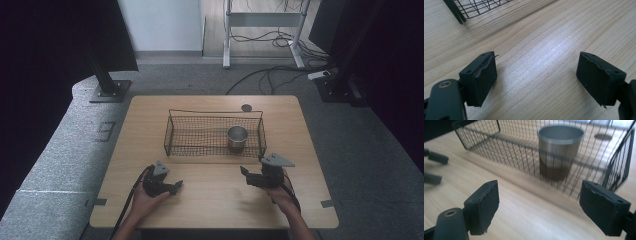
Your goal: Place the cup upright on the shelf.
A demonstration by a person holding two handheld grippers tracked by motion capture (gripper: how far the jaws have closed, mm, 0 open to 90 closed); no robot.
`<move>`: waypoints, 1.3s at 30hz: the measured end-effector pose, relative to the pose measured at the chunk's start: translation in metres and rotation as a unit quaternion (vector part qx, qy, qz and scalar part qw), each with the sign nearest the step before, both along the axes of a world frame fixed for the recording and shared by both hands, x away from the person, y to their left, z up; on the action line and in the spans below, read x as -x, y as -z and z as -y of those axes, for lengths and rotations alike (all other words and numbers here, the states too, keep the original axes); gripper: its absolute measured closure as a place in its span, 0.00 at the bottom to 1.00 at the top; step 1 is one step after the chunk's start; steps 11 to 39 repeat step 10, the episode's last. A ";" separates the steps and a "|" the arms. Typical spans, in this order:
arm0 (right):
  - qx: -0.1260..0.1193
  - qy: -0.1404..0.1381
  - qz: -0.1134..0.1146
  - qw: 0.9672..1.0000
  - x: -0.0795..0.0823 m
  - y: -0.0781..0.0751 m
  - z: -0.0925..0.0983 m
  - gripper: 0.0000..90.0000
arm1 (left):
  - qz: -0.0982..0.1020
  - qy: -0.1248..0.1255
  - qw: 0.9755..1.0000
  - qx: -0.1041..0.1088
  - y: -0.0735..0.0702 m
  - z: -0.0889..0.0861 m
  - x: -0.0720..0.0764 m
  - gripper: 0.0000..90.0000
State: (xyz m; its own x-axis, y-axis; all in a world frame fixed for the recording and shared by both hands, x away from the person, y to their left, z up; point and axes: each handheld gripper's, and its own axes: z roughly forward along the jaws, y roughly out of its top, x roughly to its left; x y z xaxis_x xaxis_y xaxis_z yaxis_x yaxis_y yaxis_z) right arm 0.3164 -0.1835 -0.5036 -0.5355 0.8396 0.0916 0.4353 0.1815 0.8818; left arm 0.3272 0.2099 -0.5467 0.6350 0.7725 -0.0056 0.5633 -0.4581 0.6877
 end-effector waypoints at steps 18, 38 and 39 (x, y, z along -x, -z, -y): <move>0.007 0.004 -0.015 1.000 0.005 0.015 0.003 0.18 | 0.000 0.000 1.000 0.000 0.000 0.000 0.000 0.18; 0.007 0.004 -0.015 1.000 0.005 0.015 0.003 0.18 | 0.000 0.000 1.000 0.000 0.000 0.000 0.000 0.18; 0.007 0.004 -0.015 1.000 0.005 0.015 0.003 0.18 | 0.000 0.000 1.000 0.000 0.000 0.000 0.000 0.18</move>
